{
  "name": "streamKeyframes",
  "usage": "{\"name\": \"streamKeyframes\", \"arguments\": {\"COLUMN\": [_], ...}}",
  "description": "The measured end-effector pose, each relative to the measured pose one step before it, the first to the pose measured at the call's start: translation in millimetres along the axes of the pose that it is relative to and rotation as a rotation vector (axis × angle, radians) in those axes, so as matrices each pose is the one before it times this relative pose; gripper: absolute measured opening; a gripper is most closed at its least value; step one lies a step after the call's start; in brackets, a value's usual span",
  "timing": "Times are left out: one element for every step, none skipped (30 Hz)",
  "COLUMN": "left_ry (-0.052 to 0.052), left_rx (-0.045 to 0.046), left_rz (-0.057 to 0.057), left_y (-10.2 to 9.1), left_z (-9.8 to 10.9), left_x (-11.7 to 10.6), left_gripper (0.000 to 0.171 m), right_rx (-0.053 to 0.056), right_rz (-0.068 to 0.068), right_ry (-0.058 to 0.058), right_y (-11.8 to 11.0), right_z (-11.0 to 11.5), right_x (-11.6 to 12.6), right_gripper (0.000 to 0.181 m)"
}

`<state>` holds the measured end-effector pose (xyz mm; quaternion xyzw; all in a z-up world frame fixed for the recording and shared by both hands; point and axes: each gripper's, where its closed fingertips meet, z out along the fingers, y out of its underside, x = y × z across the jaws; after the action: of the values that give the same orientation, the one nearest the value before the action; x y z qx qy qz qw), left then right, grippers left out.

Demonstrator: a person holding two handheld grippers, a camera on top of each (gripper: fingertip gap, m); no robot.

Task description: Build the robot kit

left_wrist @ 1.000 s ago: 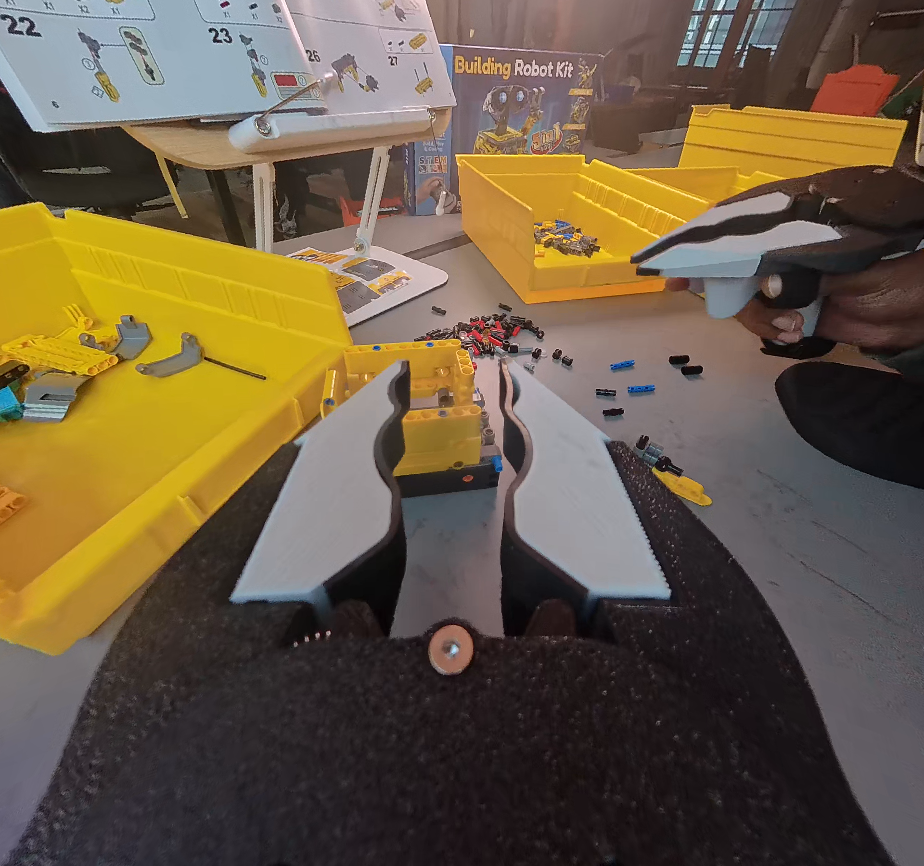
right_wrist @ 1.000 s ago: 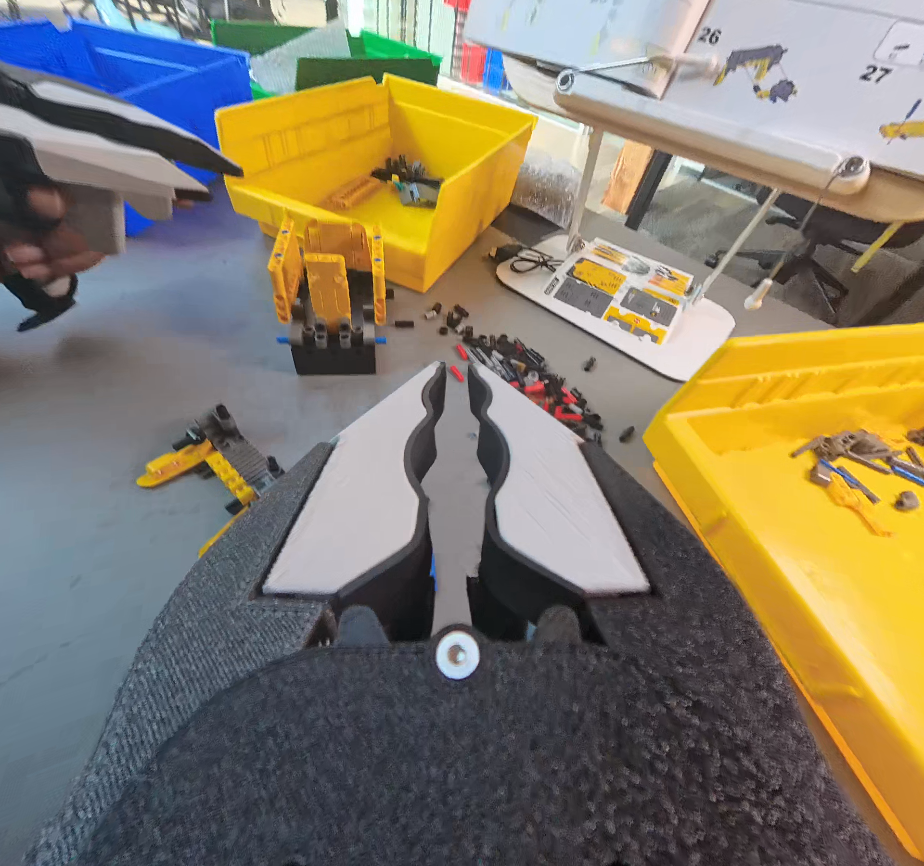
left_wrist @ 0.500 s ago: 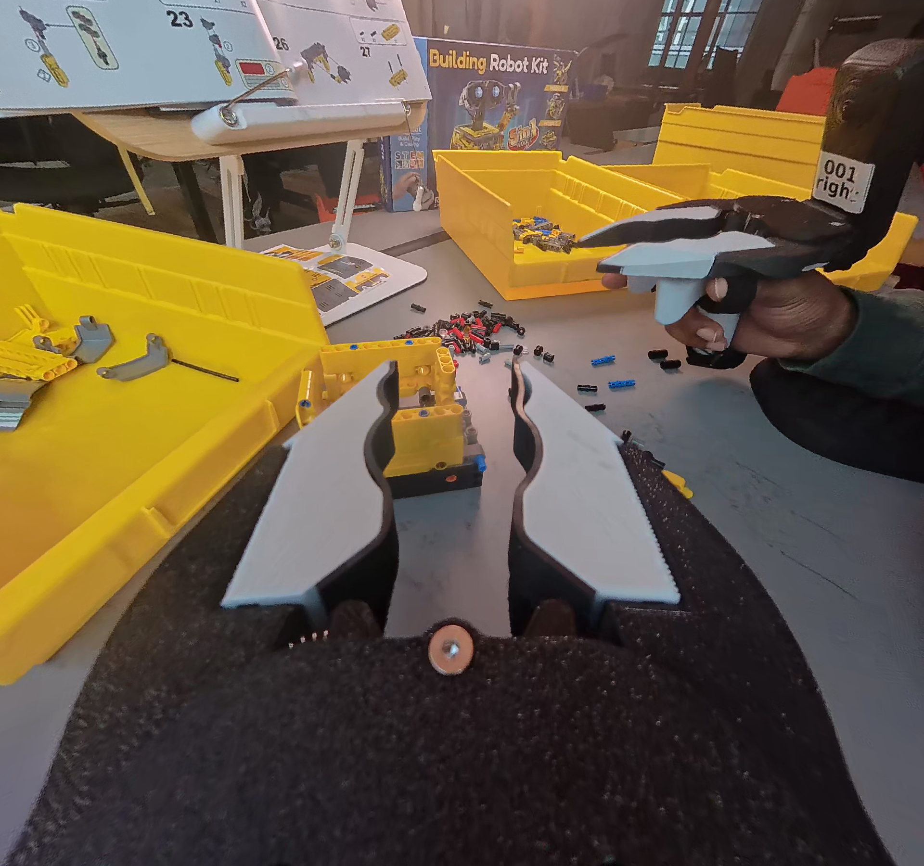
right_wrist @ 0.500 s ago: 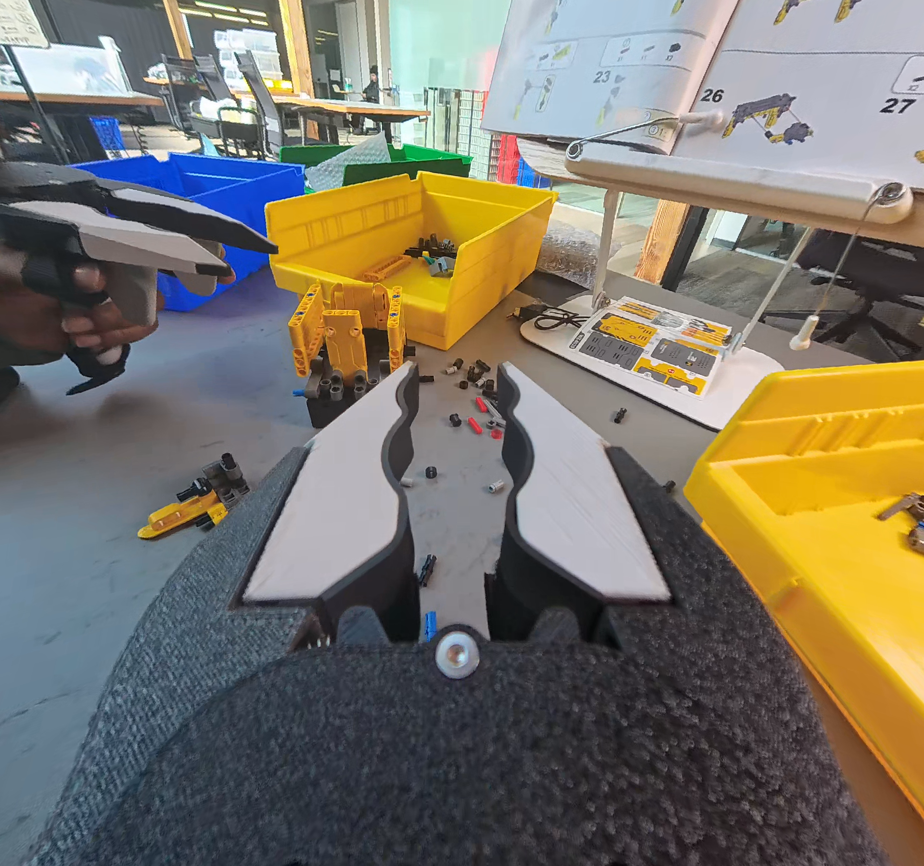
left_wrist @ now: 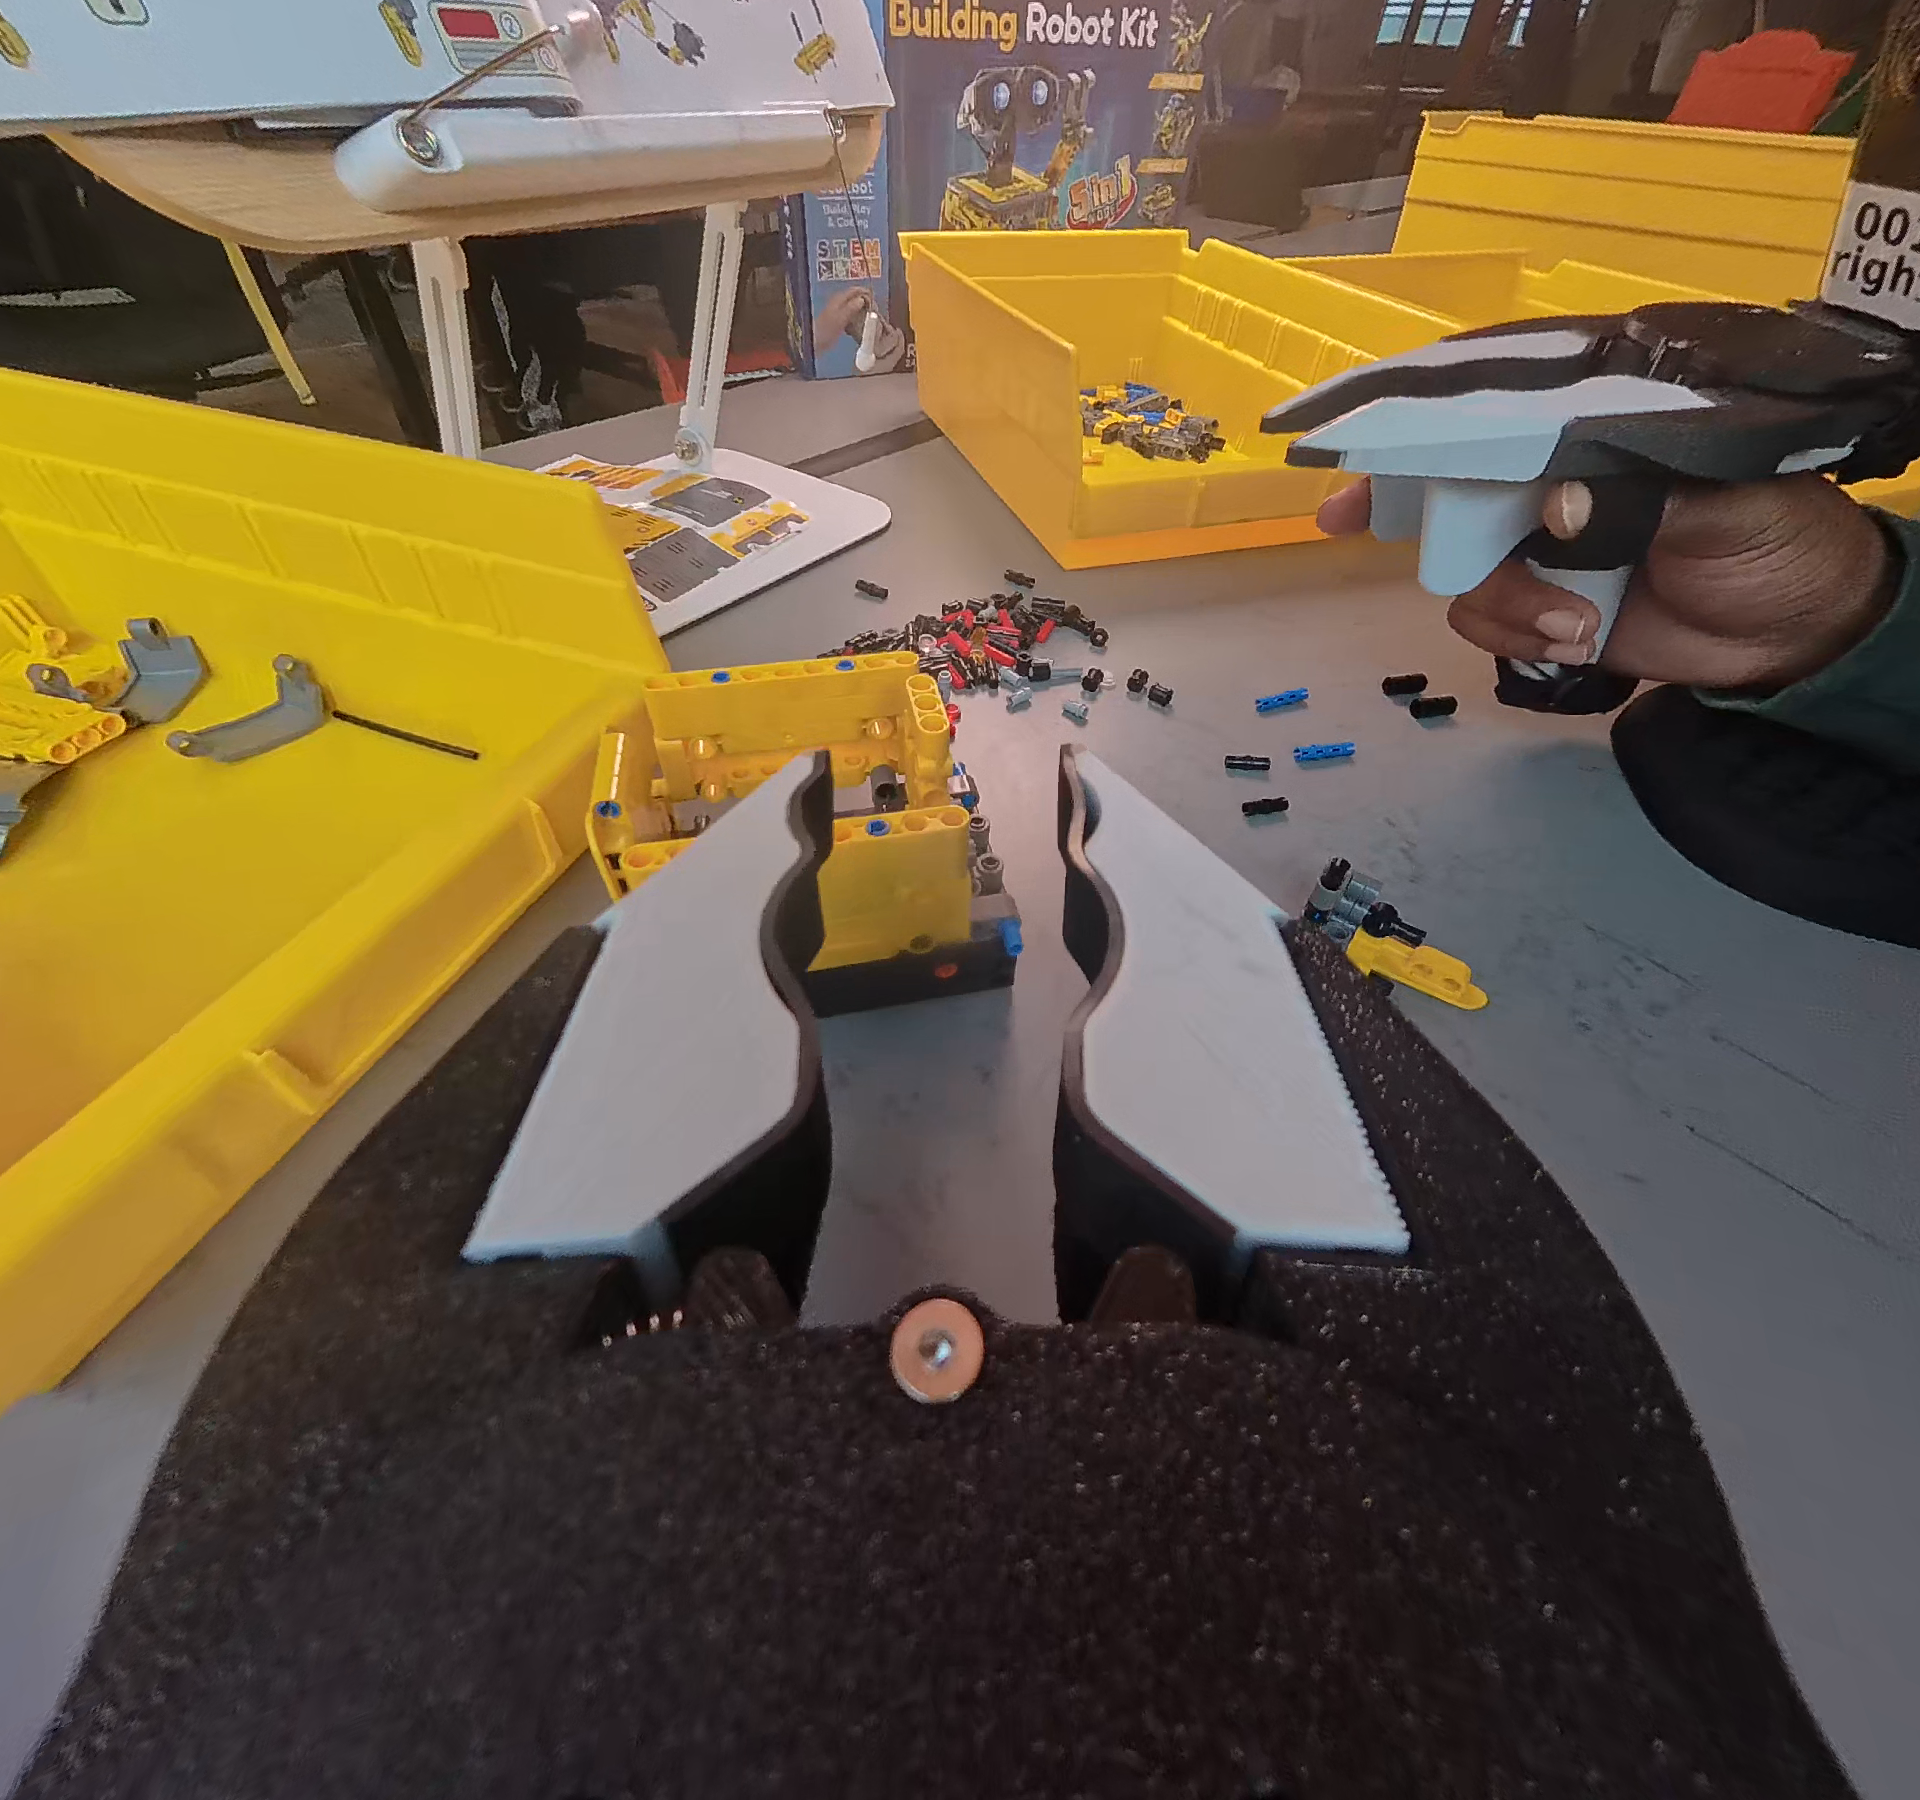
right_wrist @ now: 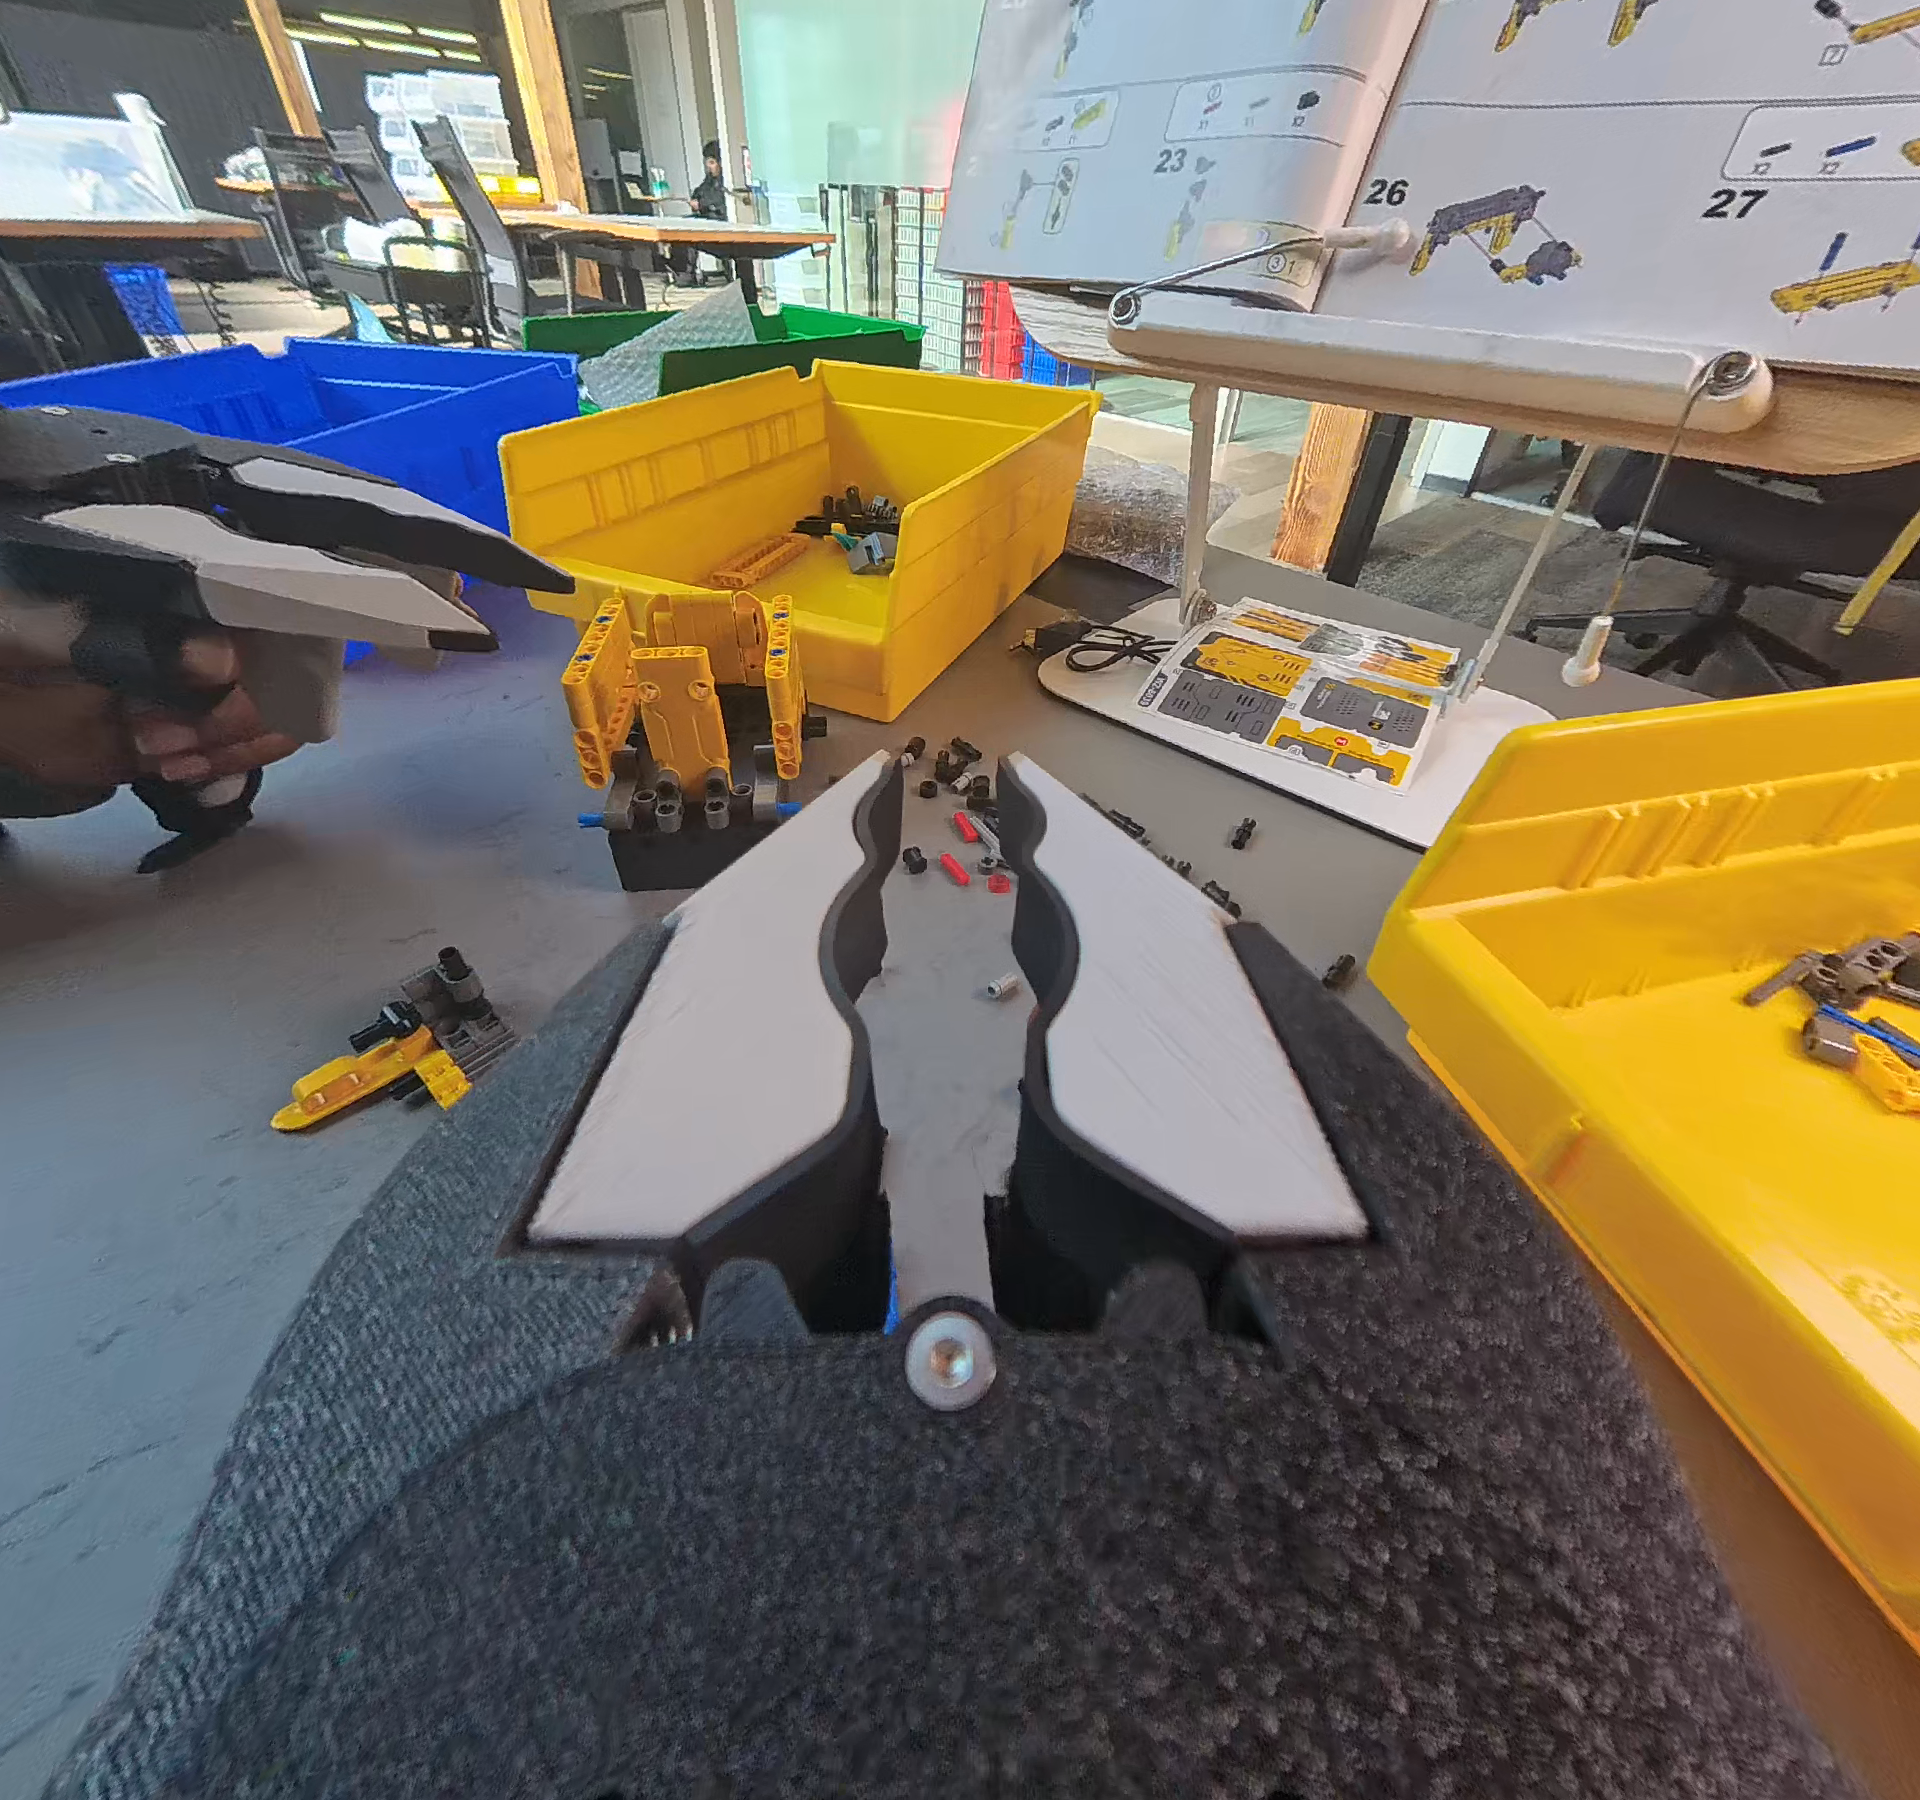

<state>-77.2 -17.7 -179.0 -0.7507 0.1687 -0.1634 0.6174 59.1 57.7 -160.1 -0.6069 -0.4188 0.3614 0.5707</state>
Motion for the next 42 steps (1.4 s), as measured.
{"name": "streamKeyframes", "arguments": {"left_ry": [0.0001, -0.0008, 0.0019, 0.0051, 0.0113, 0.0060, -0.0056, -0.0050, 0.0038, 0.0073, 0.0122, 0.0166, 0.0111, 0.0113, 0.0155, 0.0127, 0.0083, 0.0048, 0.0041, 0.0023, 0.0035, 0.0039, 0.0032, 0.0026, 0.0030, 0.0062, 0.0076, 0.0083, 0.0093, 0.0067, 0.0040, 0.0017, 0.0038, 0.0057, 0.0047, 0.0093, 0.0104, 0.0074, 0.0049, -0.0018, 0.0022, 0.0114], "left_rx": [0.01252, 0.01387, 0.01266, 0.01089, 0.00739, 0.00347, 0.00026, -0.00152, -0.00609, -0.01298, -0.01702, -0.02047, -0.02732, -0.03398, -0.03973, -0.04171, -0.03859, -0.03476, -0.02992, -0.01975, -0.01324, -0.01087, -0.00755, -0.00501, -0.00416, -0.00356, -0.00500, -0.00685, -0.00918, -0.00842, -0.00778, -0.00640, -0.00761, -0.00448, 0.00122, 0.00160, 0.00552, 0.00292, -0.00358, 0.00008, 0.00515, 0.01042], "left_rz": [0.0035, 0.0024, -0.0014, -0.0024, 0.0066, 0.0231, 0.0376, 0.0395, 0.0286, 0.0131, 0.0024, -0.0004, 0.0037, 0.0085, 0.0085, 0.0099, 0.0117, 0.0139, 0.0145, 0.0129, 0.0101, 0.0070, 0.0063, 0.0070, 0.0049, 0.0015, -0.0009, -0.0016, -0.0015, 0.0016, 0.0038, 0.0018, -0.0018, -0.0038, -0.0077, -0.0146, -0.0156, -0.0099, -0.0030, -0.0028, -0.0153, -0.0272], "left_y": [-4.16, -6.32, -8.78, -10.94, -12.53, -14.07, -15.92, -17.61, -18.56, -17.94, -16.87, -14.31, -10.70, -6.44, -2.63, -0.10, 0.99, 0.98, 0.41, -1.26, -2.28, -2.69, -3.17, -3.03, -2.38, -1.32, -0.30, 0.44, 1.09, 1.20, 1.30, 1.53, 1.79, 1.79, 1.40, 1.70, 1.32, 1.86, 3.17, 2.91, 2.77, 2.53], "left_z": [-0.31, -0.03, 0.34, 0.81, 1.44, 2.08, 2.62, 3.42, 4.14, 5.16, 5.70, 6.01, 5.95, 5.84, 5.71, 5.20, 4.32, 3.46, 2.42, 1.21, 0.44, 0.15, -0.10, 0.13, 0.43, 1.00, 1.44, 1.72, 2.03, 1.96, 2.06, 2.41, 2.53, 2.48, 2.36, 2.32, 2.16, 1.95, 1.54, 0.91, 0.40, -0.29], "left_x": [0.45, 0.31, 0.40, 0.90, 2.16, 1.59, -0.19, -1.06, -1.11, -2.07, -1.90, -1.18, -1.54, -1.15, -0.19, -0.46, -0.93, -1.40, -1.36, -1.51, -1.29, -1.37, -1.32, -1.27, -0.96, 0.01, 0.49, 1.03, 1.56, 1.31, 0.73, -0.03, -0.09, 0.09, -0.26, 0.29, 0.87, 0.50, -0.04, -1.46, -1.39, 0.09], "left_gripper": [0.042, 0.042, 0.042, 0.041, 0.040, 0.040, 0.040, 0.039, 0.039, 0.039, 0.039, 0.039, 0.039, 0.039, 0.039, 0.040, 0.040, 0.040, 0.040, 0.040, 0.040, 0.040, 0.040, 0.040, 0.040, 0.040, 0.040, 0.040, 0.040, 0.040, 0.040, 0.040, 0.040, 0.040, 0.040, 0.040, 0.040, 0.040, 0.041, 0.041, 0.041, 0.041], "right_rx": [-0.0082, -0.0078, -0.0051, -0.0030, -0.0023, -0.0019, 0.0011, 0.0037, 0.0033, 0.0066, 0.0061, 0.0060, 0.0067, 0.0057, 0.0052, 0.0052, 0.0032, 0.0008, -0.0029, -0.0039, -0.0042, -0.0082, -0.0070, -0.0047, -0.0058, -0.0085, -0.0070, -0.0053, -0.0052, -0.0039, -0.0030, -0.0038, -0.0029, -0.0008, -0.0003, 0.0000, 0.0011, 0.0032, 0.0043, 0.0043, 0.0041, 0.0053], "right_rz": [0.0021, 0.0008, 0.0000, 0.0006, 0.0010, 0.0005, -0.0020, -0.0031, -0.0001, 0.0037, 0.0074, 0.0100, 0.0086, 0.0033, -0.0026, -0.0046, -0.0048, -0.0053, -0.0044, -0.0032, -0.0027, -0.0014, -0.0033, -0.0055, -0.0065, -0.0058, -0.0049, -0.0057, -0.0055, -0.0048, -0.0047, -0.0047, -0.0041, -0.0043, -0.0058, -0.0057, -0.0027, 0.0009, 0.0044, 0.0065, 0.0061, 0.0035], "right_ry": [0.0012, 0.0006, 0.0009, 0.0004, -0.0012, 0.0011, 0.0035, 0.0034, 0.0054, 0.0046, 0.0021, 0.0015, 0.0011, 0.0007, 0.0013, 0.0034, 0.0040, 0.0046, 0.0055, 0.0056, 0.0052, 0.0075, 0.0037, 0.0028, 0.0012, -0.0009, 0.0011, 0.0006, -0.0025, -0.0018, -0.0002, -0.0004, -0.0010, 0.0006, 0.0008, 0.0001, 0.0004, 0.0005, -0.0002, -0.0022, -0.0033, -0.0011], "right_y": [2.32, 2.26, 1.48, 1.12, 0.63, 0.61, 0.17, -0.03, 0.16, -0.44, -0.27, -0.38, -0.59, -0.60, -0.46, -0.47, -0.33, 0.07, 0.36, 0.58, 0.60, 1.12, 0.94, 0.73, 0.86, 1.29, 0.99, 0.66, 0.73, 0.55, 0.36, 0.46, 0.29, -0.25, -0.36, -0.47, -0.66, -0.87, -0.91, -0.94, -0.72, -0.92], "right_z": [0.87, 0.90, 0.90, 0.76, 0.72, 0.43, -0.08, -0.46, -0.60, -0.68, -0.72, -0.70, -0.74, -0.65, -0.60, -0.51, -0.16, 0.08, 0.42, 0.62, 0.83, 1.03, 0.94, 0.79, 0.85, 1.02, 0.81, 0.74, 0.75, 0.72, 0.55, 0.58, 0.32, -0.01, -0.35, -0.60, -0.58, -0.61, -0.47, -0.38, -0.54, -0.60], "right_x": [0.05, 0.07, 0.02, 0.04, -0.07, 0.32, 0.70, 0.91, 1.46, 1.66, 1.50, 1.33, 1.19, 0.68, 0.38, 0.54, 0.52, 0.57, 0.79, 0.79, 0.71, 1.02, 0.26, 0.10, -0.24, -0.54, -0.28, -0.42, -0.87, -0.87, -0.42, -0.49, -0.34, -0.08, 0.02, 0.06, 0.27, 0.56, 0.53, 0.04, -0.24, -0.24], "right_gripper": [0.017, 0.016, 0.016, 0.016, 0.016, 0.016, 0.016, 0.016, 0.015, 0.015, 0.015, 0.015, 0.015, 0.015, 0.015, 0.015, 0.015, 0.015, 0.015, 0.015, 0.015, 0.015, 0.015, 0.015, 0.015, 0.015, 0.015, 0.015, 0.015, 0.015, 0.015, 0.015, 0.015, 0.015, 0.015, 0.015, 0.015, 0.015, 0.015, 0.015, 0.015, 0.015]}}
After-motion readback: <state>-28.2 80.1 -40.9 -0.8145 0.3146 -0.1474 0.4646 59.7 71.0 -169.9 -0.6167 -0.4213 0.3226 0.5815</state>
